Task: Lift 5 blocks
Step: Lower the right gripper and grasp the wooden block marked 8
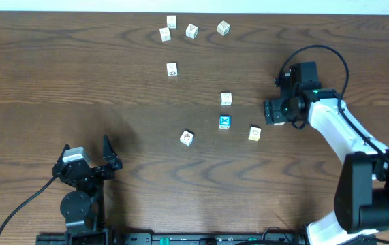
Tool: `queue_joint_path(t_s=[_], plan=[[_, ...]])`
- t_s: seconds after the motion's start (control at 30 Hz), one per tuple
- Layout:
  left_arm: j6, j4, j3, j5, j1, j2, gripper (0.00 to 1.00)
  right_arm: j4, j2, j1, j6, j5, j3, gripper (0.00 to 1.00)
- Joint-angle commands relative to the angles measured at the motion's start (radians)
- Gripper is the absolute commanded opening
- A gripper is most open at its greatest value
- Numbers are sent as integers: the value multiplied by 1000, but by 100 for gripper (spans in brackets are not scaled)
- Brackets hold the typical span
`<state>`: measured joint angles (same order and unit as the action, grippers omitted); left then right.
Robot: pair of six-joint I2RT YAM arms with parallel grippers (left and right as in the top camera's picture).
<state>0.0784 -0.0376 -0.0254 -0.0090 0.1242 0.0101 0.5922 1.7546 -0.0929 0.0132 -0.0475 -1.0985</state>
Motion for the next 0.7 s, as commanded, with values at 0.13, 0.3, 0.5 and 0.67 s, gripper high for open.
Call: queue_joint_path(t_s=[0.13, 0.3, 0.5, 0.67], plan=[[2, -35, 21, -17, 3, -6, 98, -15, 66, 2, 10, 15, -18, 66], [2, -35, 21, -17, 3, -6, 98, -33, 76, 0, -1, 17, -18, 54], [2, -35, 21, -17, 3, -6, 98, -35, 76, 0, -1, 18, -18, 36], [2, -35, 21, -17, 3, -6, 98, -35, 76, 0, -43, 17, -18, 24]])
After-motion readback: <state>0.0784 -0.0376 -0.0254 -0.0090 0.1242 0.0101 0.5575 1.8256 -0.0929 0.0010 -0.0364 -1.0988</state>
